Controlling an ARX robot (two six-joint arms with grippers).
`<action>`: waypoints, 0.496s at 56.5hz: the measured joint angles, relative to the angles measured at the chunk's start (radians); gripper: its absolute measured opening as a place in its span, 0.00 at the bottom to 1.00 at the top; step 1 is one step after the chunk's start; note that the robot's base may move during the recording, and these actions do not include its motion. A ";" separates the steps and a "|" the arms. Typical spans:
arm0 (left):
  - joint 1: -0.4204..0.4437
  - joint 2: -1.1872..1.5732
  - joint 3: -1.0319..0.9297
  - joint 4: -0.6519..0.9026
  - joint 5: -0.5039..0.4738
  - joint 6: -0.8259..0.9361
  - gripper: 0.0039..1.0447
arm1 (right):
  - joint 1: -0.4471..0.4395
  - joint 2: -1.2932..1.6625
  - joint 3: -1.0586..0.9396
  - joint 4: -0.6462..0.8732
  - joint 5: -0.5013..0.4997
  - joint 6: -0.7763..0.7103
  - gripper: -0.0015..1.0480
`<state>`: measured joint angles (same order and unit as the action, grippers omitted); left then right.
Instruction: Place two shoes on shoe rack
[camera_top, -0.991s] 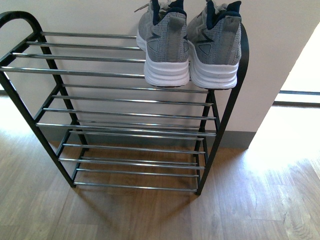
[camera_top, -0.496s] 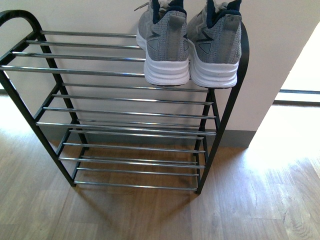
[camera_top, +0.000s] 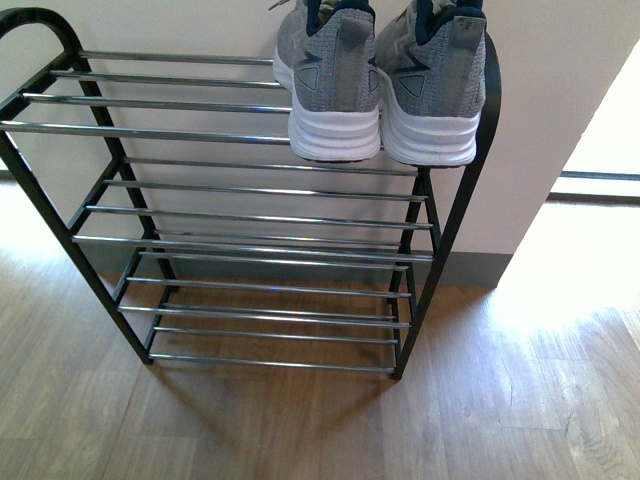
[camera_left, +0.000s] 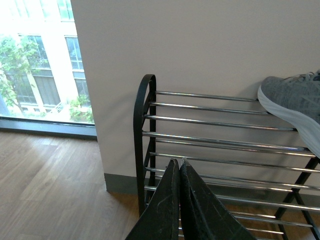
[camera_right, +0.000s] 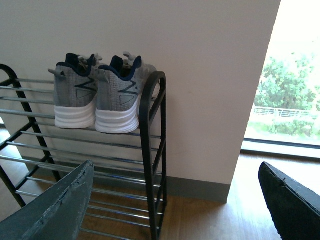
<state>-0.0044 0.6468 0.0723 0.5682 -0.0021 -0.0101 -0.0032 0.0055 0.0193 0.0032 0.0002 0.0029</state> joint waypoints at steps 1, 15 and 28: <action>0.000 -0.009 -0.004 -0.005 0.002 0.000 0.01 | 0.000 0.000 0.000 0.000 0.000 0.000 0.91; 0.000 -0.103 -0.053 -0.037 0.002 0.001 0.01 | 0.000 0.000 0.000 0.000 0.000 0.000 0.91; 0.001 -0.213 -0.059 -0.137 0.002 0.002 0.01 | 0.000 0.000 0.000 0.000 0.000 0.000 0.91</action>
<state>-0.0036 0.4335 0.0132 0.4316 -0.0002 -0.0086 -0.0032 0.0055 0.0193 0.0032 0.0006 0.0029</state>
